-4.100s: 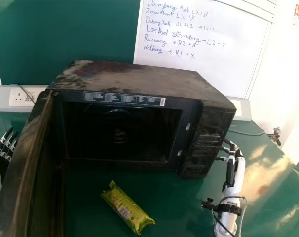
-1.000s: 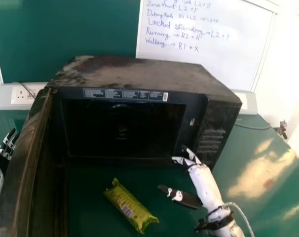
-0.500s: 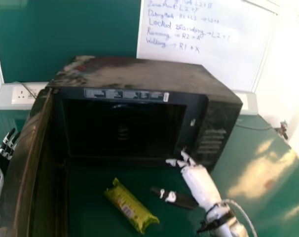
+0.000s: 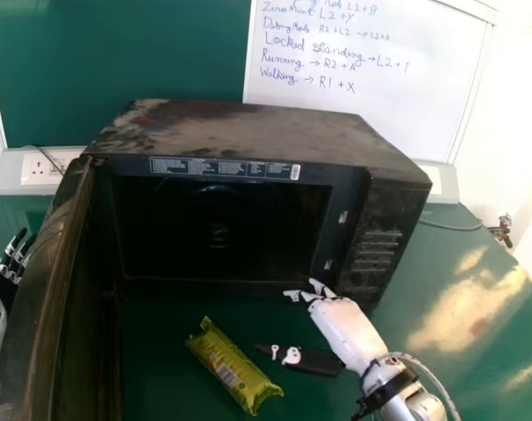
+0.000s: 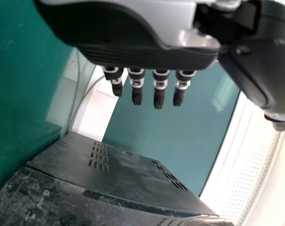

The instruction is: Put biscuit inside oven

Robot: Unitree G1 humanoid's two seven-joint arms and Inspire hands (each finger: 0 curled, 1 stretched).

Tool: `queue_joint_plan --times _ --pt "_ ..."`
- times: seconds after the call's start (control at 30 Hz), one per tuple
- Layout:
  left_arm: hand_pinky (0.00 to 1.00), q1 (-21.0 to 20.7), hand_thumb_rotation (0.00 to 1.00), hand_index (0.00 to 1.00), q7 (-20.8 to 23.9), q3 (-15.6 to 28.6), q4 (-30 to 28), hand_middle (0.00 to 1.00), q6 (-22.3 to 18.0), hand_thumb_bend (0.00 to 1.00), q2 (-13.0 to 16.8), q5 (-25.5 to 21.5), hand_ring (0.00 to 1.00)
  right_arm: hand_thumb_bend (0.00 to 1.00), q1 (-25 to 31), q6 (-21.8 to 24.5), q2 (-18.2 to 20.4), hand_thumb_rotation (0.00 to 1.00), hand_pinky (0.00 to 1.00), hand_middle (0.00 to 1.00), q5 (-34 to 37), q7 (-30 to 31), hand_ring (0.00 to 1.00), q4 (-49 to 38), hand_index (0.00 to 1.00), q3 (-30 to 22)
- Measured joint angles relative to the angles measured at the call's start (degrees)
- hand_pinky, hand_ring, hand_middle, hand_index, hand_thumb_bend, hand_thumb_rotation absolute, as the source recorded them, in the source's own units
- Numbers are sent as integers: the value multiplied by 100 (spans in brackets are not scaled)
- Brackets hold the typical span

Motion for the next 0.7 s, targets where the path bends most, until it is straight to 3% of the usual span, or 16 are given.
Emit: queue_joint_plan --times 0.3,0.7 --pt "52 -10 0 90 -3 0 9 79 2 12 -1 -1 73 98 3 490 -5 66 67 79 -204 811 75 -692 85 49" --pt "46 -27 0 90 -8 -4 64 78 -85 13 -2 2 71 99 78 1238 264 75 63 76 -616 1423 72 -1544 84 298"
